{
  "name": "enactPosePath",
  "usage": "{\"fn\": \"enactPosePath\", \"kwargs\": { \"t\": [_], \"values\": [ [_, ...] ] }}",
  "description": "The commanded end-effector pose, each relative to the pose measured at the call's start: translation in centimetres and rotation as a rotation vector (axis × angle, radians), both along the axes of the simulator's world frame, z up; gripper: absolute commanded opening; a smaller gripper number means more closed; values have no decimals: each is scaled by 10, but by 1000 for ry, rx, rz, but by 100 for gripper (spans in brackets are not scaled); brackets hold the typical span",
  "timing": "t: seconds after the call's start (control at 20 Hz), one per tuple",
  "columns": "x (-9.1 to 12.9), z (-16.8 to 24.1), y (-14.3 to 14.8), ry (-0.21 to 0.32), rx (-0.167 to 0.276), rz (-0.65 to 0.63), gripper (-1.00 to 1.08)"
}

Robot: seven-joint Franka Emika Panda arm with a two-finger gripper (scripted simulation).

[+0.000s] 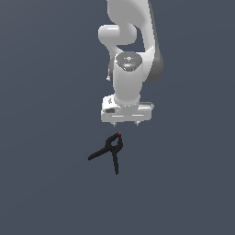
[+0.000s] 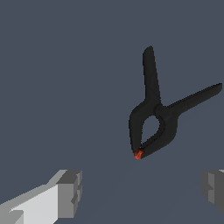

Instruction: Pick up the object and move it to a goal position.

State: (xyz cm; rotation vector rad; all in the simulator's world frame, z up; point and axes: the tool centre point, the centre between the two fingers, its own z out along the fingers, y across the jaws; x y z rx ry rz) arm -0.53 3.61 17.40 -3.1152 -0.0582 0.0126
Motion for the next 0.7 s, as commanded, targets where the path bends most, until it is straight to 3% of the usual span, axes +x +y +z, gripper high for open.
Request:
{"fn": "enactPosePath", "kwargs": {
  "t": [0.0, 0.35, 0.65],
  "values": [
    [0, 0, 0, 0, 0, 0, 28],
    [-2, 4, 18, 0, 15, 15, 28],
    [1, 2, 16, 5, 16, 0, 28]
  ]
}}
